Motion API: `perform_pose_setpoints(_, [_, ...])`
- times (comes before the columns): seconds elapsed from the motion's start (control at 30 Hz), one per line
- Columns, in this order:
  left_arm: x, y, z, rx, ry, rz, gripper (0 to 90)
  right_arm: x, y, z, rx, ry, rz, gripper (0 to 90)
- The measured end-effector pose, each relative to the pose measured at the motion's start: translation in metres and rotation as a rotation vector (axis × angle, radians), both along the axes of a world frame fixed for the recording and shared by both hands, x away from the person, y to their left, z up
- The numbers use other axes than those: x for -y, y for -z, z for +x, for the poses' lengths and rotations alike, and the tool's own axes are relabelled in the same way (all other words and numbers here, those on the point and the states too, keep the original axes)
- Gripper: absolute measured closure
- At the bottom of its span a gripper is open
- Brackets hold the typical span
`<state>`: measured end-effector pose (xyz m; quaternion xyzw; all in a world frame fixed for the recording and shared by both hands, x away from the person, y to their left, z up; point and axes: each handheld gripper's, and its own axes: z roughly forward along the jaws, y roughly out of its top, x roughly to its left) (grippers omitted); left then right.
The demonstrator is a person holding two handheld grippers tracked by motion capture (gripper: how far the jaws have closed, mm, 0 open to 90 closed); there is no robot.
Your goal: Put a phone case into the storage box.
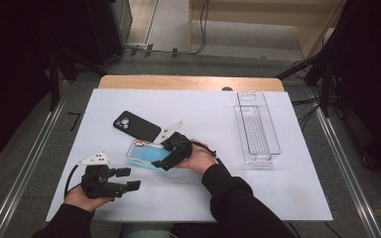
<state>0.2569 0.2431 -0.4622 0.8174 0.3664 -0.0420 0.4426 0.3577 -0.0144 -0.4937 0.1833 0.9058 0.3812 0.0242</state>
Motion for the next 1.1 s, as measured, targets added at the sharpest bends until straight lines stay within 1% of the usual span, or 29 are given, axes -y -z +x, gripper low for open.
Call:
perform_pose_setpoints(0.07, [0.000, 0.000, 0.000, -0.001, 0.002, -0.002, 26.3, 0.001, -0.002, 0.001, -0.002, 0.007, 0.009, 15.5])
perform_pose_setpoints(0.1, [0.000, 0.000, 0.000, -0.002, 0.000, -0.003, 26.3, 0.003, -0.006, 0.001, -0.013, 0.025, 0.018, 15.5])
perform_pose_setpoints(0.17, [0.000, -0.001, 0.000, -0.006, -0.005, -0.006, 26.3, 0.004, -0.008, 0.001, -0.016, 0.033, 0.019, 15.5])
perform_pose_setpoints(0.2, [0.000, -0.001, 0.000, -0.008, -0.010, -0.004, 26.3, 0.008, -0.012, 0.001, -0.019, 0.040, 0.024, 15.5])
perform_pose_setpoints(0.3, [0.001, -0.002, 0.000, -0.024, -0.020, -0.003, 26.3, 0.012, -0.017, 0.001, -0.024, 0.054, 0.027, 15.5])
perform_pose_setpoints(0.33, [0.001, -0.002, 0.001, -0.031, -0.025, -0.010, 26.3, 0.014, -0.019, 0.001, -0.029, 0.060, 0.028, 15.5])
perform_pose_setpoints(0.37, [0.002, -0.002, 0.001, -0.039, -0.027, -0.017, 26.2, 0.022, -0.024, 0.000, -0.051, 0.081, 0.044, 15.5])
perform_pose_setpoints(0.43, [0.003, -0.003, 0.002, -0.050, -0.033, -0.022, 26.3, 0.025, -0.027, 0.000, -0.059, 0.090, 0.049, 15.5])
perform_pose_setpoints(0.57, [0.008, -0.005, 0.003, -0.074, -0.046, -0.041, 26.3, 0.040, -0.037, -0.004, -0.087, 0.139, 0.080, 15.5])
perform_pose_setpoints(0.63, [0.010, -0.005, 0.003, -0.072, -0.053, -0.040, 26.3, 0.048, -0.041, -0.007, -0.091, 0.153, 0.101, 15.4])
perform_pose_setpoints(0.7, [0.014, -0.006, 0.004, -0.073, -0.049, -0.045, 26.3, 0.055, -0.044, -0.011, -0.089, 0.159, 0.103, 15.4])
perform_pose_setpoints(0.8, [0.019, -0.006, 0.005, -0.086, -0.045, -0.044, 26.3, 0.067, -0.048, -0.019, -0.096, 0.176, 0.101, 15.4])
perform_pose_setpoints(0.83, [0.021, -0.007, 0.006, -0.087, -0.044, -0.042, 26.3, 0.067, -0.048, -0.019, -0.096, 0.176, 0.101, 15.4])
perform_pose_setpoints(0.87, [0.022, -0.007, 0.006, -0.088, -0.040, -0.039, 26.3, 0.074, -0.050, -0.024, -0.094, 0.188, 0.104, 15.4])
perform_pose_setpoints(0.9, [0.024, -0.007, 0.007, -0.087, -0.040, -0.038, 26.3, 0.074, -0.050, -0.024, -0.094, 0.188, 0.104, 15.4])
perform_pose_setpoints(0.93, [0.026, -0.008, 0.007, -0.084, -0.039, -0.039, 26.2, 0.081, -0.052, -0.028, -0.096, 0.194, 0.106, 15.4])
perform_pose_setpoints(0.97, [0.027, -0.009, 0.008, -0.080, -0.033, -0.034, 26.2, 0.081, -0.052, -0.028, -0.096, 0.194, 0.106, 15.4])
perform_pose_setpoints(1.0, [0.029, -0.010, 0.009, -0.074, -0.027, -0.029, 26.2, 0.084, -0.053, -0.031, -0.093, 0.199, 0.112, 15.4])
perform_pose_setpoints(1.03, [0.031, -0.011, 0.010, -0.060, -0.023, -0.021, 26.2, 0.091, -0.056, -0.037, -0.097, 0.218, 0.124, 15.4])
perform_pose_setpoints(1.1, [0.033, -0.015, 0.012, -0.051, -0.022, -0.015, 26.2, 0.094, -0.057, -0.040, -0.097, 0.224, 0.127, 15.4])
